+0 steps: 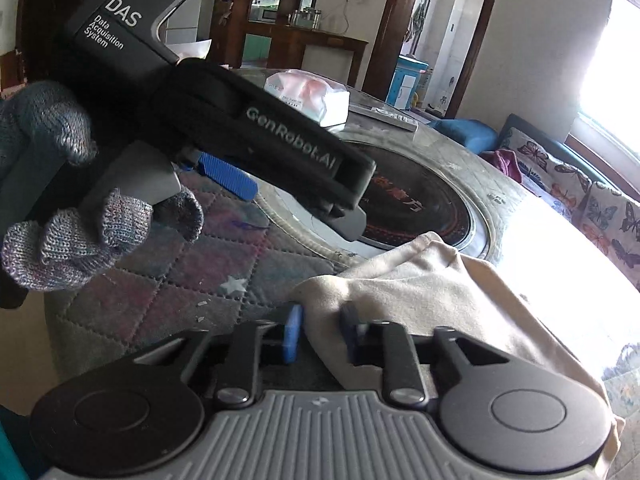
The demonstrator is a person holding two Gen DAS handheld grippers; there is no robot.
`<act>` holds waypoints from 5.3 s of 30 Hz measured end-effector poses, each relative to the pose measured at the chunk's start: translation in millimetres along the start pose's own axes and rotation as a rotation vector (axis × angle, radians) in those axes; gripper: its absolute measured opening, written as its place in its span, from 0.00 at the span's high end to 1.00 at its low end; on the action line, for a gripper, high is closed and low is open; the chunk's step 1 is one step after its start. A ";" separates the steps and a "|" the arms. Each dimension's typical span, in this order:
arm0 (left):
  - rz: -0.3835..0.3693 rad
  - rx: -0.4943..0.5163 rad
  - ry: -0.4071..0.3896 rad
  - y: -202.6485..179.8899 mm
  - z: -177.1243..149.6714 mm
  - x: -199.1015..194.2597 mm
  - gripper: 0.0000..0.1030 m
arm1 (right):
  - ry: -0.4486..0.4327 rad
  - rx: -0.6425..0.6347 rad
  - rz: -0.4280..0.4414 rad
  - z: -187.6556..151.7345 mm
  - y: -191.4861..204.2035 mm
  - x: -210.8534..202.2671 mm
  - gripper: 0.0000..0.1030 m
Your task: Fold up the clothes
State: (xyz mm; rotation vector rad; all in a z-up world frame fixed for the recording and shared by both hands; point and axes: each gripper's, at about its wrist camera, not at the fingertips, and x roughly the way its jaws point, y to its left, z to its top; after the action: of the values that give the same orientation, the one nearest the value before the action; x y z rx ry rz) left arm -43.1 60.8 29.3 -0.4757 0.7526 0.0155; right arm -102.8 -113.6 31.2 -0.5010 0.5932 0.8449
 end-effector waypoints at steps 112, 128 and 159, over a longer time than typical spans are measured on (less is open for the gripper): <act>-0.378 -0.439 0.232 15.1 -5.1 55.9 0.75 | -0.077 0.325 -0.079 -51.6 -68.0 -113.7 0.91; -0.352 -0.362 0.239 -2.3 2.4 55.1 0.74 | -0.030 0.690 -0.311 -130.2 -193.7 -103.9 0.69; -0.311 -0.196 0.209 -31.5 3.1 60.5 0.74 | -0.134 0.814 -0.312 -145.1 -177.9 -125.5 0.91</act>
State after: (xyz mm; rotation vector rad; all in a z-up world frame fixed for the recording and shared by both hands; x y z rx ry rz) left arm 9.1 24.7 4.2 -0.7866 0.8790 -0.2556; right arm -66.3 -372.6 39.0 0.2052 0.6576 0.2853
